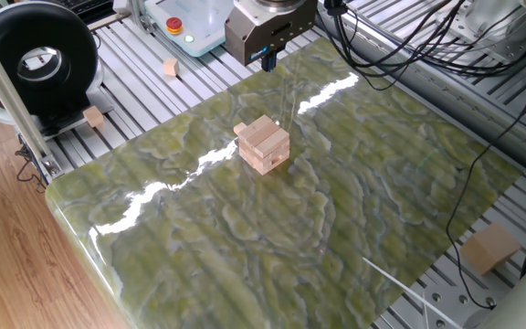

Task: Play Jenga

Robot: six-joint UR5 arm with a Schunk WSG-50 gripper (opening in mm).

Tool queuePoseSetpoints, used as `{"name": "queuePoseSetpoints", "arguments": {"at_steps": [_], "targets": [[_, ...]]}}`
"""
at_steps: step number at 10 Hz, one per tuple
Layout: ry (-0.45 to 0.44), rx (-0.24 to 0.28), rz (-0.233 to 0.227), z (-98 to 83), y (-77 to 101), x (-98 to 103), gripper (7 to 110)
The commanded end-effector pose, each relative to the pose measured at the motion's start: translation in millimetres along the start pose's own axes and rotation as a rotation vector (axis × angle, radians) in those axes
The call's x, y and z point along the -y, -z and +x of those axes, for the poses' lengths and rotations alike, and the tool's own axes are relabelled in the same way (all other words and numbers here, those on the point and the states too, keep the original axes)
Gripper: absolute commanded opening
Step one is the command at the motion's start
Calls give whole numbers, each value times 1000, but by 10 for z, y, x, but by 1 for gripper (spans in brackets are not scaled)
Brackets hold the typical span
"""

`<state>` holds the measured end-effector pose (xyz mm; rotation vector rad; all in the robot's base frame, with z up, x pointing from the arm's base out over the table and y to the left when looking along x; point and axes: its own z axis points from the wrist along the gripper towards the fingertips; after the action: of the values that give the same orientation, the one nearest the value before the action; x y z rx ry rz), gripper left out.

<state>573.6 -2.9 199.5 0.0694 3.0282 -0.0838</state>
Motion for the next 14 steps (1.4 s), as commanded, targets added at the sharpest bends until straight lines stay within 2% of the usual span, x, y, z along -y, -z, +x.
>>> {"name": "queuePoseSetpoints", "arguments": {"at_steps": [1,2,4,5,7,9,13,14], "targets": [[-27,39,-21,-100,13,-44,7],[-30,30,-26,-76,13,-55,7],[-4,-25,-7,60,12,-10,7],[11,-23,-9,57,12,-14,7],[13,42,-31,-105,14,-71,7],[3,43,-30,-110,14,-68,7],[2,103,-48,-257,27,-112,7],[3,96,-58,-240,27,-137,7]]}}
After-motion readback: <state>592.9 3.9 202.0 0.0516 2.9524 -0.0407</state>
